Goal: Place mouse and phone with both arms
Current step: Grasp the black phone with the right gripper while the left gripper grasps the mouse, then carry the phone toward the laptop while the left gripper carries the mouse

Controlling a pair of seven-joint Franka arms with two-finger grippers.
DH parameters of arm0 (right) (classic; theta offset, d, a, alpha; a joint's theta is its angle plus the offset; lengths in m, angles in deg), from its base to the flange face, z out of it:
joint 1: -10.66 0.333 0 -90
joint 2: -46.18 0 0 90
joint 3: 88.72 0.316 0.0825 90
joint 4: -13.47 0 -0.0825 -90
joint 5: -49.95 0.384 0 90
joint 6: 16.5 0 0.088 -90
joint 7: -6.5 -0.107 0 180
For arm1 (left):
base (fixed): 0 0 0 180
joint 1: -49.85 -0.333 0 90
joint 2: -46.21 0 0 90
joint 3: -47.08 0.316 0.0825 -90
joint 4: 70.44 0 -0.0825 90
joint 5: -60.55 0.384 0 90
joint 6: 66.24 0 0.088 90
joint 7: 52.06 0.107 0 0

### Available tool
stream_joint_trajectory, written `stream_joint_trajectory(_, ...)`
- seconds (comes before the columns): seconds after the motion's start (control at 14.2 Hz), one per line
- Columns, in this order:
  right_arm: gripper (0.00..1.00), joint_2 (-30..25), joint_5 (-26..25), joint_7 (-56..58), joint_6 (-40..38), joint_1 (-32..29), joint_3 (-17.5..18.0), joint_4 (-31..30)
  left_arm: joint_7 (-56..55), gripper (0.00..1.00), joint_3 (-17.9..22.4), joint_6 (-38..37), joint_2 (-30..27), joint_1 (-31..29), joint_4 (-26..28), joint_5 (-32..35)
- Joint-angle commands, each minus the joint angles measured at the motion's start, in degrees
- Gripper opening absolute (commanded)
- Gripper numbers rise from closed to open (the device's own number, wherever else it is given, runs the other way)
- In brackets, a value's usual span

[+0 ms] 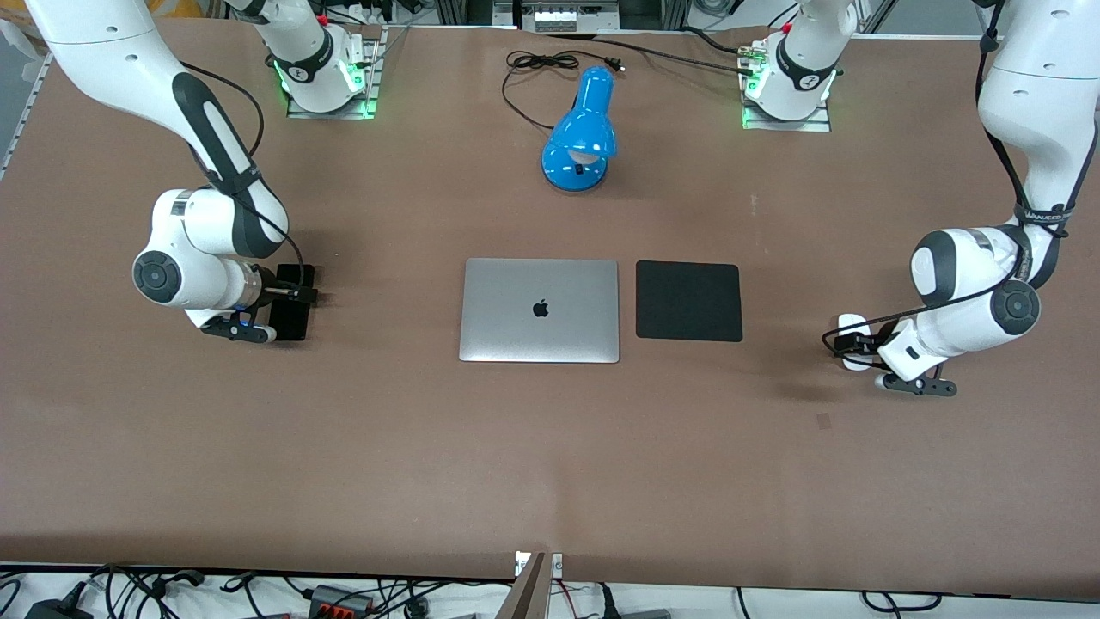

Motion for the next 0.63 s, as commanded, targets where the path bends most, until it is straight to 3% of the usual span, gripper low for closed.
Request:
stream_joint_trajectory(0.0,1.0,-0.4,-0.6,0.2,1.0,-0.4,0.3,-0.9,1.0,0.62,-0.5,0.5,-0.5,-1.2,1.9,1.4)
stream_joint_trajectory(0.07,0.92,-0.4,-0.6,0.2,1.3,-0.4,0.4,-0.9,1.0,0.5,-0.5,0.2,-0.6,-1.2,2.0,1.4)
stream_joint_trajectory(0.21,0.81,-0.4,-0.6,0.2,2.4,-0.4,0.4,-1.6,1.0,0.41,-0.6,-0.1,-1.1,-1.1,1.9,1.4)
stream_joint_trajectory(0.42,0.8,-0.3,-0.6,0.3,2.8,-0.4,0.4,-2.0,0.0,0.4,-1.5,-7.9,-4.1,0.0,-1.9,1.4)
stream_joint_trajectory(0.56,0.7,-0.2,-0.6,0.3,2.8,-0.4,0.4,-2.0,-3.3,0.4,-2.3,-18.8,-4.5,2.8,-8.3,1.3)
